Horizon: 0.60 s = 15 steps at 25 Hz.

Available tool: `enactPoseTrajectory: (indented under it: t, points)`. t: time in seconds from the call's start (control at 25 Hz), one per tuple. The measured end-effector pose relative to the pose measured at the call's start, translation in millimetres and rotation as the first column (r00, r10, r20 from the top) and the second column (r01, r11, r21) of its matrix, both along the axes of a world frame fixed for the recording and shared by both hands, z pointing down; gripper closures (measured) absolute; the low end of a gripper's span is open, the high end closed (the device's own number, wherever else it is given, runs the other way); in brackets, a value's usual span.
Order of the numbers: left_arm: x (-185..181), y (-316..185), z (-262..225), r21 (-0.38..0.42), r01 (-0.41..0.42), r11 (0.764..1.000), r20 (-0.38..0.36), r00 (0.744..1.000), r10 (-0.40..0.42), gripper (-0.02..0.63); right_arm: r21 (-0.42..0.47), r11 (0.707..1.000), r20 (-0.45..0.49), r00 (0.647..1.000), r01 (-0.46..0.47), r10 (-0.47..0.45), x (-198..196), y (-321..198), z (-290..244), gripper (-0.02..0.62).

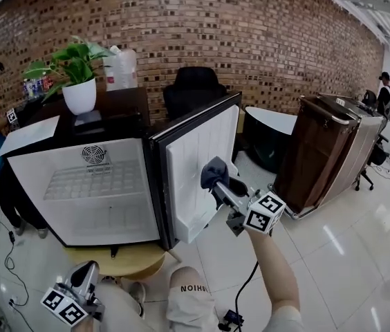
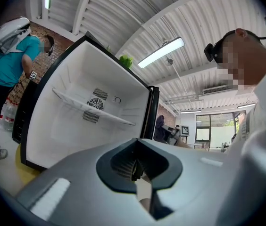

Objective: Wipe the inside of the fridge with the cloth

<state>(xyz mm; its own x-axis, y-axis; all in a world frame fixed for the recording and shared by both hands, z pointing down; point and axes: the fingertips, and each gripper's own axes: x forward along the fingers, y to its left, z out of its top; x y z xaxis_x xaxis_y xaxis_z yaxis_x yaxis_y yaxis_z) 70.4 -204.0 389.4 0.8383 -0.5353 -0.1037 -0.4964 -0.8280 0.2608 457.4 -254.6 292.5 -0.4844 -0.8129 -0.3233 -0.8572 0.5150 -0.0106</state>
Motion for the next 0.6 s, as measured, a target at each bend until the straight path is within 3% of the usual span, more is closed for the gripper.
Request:
enactPoseTrajectory:
  t: [0.12,0.24,0.32,0.4,0.48,0.6]
  points:
    - [2,-8,7,-0.021,0.007,1.000,-0.008,1.000,-0.008,0.604,-0.047,0.998,-0.148,0.988,0.029,-0.036,-69,10,32,0.489]
    - [11,-3,8,-0.019,-0.007,1.000,-0.005,1.000,0.007,0.604,-0.086,0.996,-0.213,0.977,0.008,-0.027,-82,-13,52,0.488]
    - [12,3,10,-0.001,-0.010,1.000,0.013,1.000,0.010,0.604,-0.086,0.996,-0.201,0.980,-0.033,0.015,-58,-25,53,0.488]
    - [8,4,13,0.011,0.001,1.000,0.033,0.999,-0.002,0.604,-0.118,0.981,-0.177,0.975,-0.156,0.134,-11,-46,56,0.488]
    - [1,2,16,0.002,0.019,1.000,0.036,0.999,-0.019,0.604,-0.193,0.940,-0.160,0.954,-0.282,0.254,43,-78,68,0.489]
    - [-7,-1,21,-0.017,0.037,0.999,0.025,0.999,-0.036,0.604,-0.308,0.874,-0.128,0.927,-0.375,0.353,110,-120,85,0.489]
